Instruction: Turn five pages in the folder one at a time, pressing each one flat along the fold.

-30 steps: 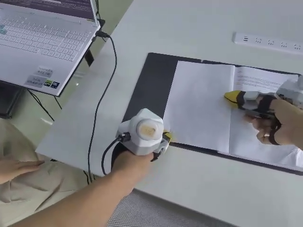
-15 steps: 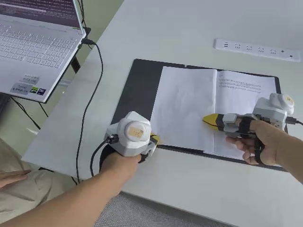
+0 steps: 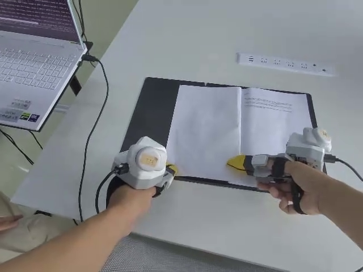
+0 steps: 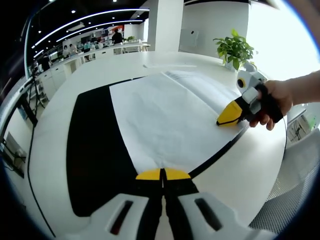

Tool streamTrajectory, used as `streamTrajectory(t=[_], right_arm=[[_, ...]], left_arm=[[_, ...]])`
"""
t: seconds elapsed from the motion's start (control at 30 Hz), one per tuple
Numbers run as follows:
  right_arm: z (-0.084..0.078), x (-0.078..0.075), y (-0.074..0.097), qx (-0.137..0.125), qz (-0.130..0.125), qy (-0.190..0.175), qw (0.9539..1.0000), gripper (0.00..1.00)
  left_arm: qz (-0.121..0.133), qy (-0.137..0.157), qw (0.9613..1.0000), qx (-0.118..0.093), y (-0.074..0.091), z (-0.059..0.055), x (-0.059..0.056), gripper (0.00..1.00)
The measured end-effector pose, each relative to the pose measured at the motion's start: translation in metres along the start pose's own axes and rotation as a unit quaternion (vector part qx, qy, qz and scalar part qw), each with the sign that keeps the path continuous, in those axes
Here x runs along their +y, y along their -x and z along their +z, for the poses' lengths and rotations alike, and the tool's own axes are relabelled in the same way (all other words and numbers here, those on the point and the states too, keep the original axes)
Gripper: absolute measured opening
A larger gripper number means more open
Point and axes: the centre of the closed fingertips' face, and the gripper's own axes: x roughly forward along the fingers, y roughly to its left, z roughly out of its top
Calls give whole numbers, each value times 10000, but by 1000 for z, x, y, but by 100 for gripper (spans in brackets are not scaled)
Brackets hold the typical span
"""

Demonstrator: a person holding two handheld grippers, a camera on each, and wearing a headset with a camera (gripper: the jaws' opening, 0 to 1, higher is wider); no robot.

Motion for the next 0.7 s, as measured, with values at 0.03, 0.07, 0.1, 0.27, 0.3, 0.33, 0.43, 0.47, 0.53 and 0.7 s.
streamTrajectory(t=[0.03,0.07,0.1,0.27,0.3,0.33,0.43,0.47,0.53,0.7], right_arm=[[-6,1,1,50,19,-8,10000,0],[-9,0,1,76,26,-21,10000,0],[-16,4,3,83,55,-49,9999,0],[-34,2,8,194,90,-108,9997,0],[-37,2,9,226,103,-104,9996,0],[-42,5,11,256,149,-104,9995,0],[-49,9,15,216,279,-150,9993,0],[-50,13,17,169,335,-140,9992,0],[-54,17,20,137,370,-139,9991,0],[-55,29,32,-113,379,161,9991,0]], left_arm=[[-1,2,10000,3,0,0,0,0],[1,-4,10000,8,0,0,0,0],[3,-9,10000,11,0,0,0,0],[-12,-19,10000,31,0,0,-1,0],[-16,-30,10000,38,0,0,-1,0],[-19,-37,10000,44,0,0,-1,0],[-27,-1,10000,53,1,0,-1,0],[-28,32,10000,49,1,0,-1,0],[-16,164,9999,37,1,0,0,0],[44,456,9989,139,1,0,0,0]])
